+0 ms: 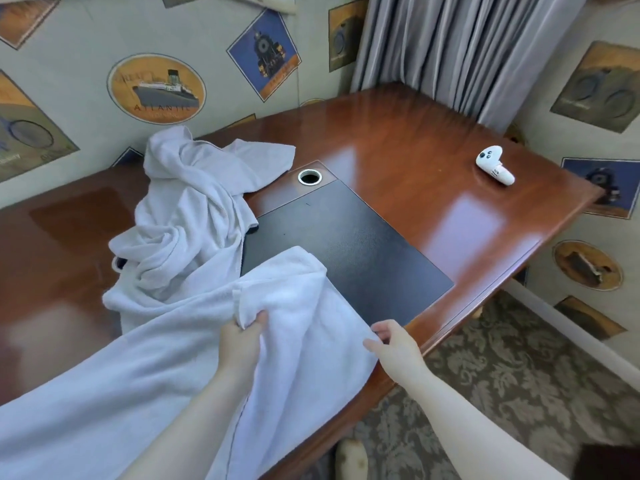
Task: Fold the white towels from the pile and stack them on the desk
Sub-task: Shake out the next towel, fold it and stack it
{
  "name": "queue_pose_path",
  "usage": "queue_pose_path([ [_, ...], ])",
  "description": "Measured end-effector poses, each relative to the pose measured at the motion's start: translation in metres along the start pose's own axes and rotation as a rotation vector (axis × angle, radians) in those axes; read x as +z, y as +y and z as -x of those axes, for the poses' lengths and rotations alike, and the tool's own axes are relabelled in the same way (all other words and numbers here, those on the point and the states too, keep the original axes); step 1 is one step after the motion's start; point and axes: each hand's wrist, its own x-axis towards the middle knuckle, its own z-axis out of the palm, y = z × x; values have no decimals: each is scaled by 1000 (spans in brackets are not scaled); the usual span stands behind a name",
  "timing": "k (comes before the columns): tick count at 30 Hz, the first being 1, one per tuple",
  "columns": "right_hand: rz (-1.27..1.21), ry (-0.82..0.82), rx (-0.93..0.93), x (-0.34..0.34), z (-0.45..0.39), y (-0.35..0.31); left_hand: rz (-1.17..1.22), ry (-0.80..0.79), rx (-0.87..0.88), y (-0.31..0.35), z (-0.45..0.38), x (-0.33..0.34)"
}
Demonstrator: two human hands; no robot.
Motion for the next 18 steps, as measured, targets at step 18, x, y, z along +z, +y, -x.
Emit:
queue_pose_path([
  [18, -89, 141, -6, -15, 37, 20, -467, -568, 217, -18, 77, 52],
])
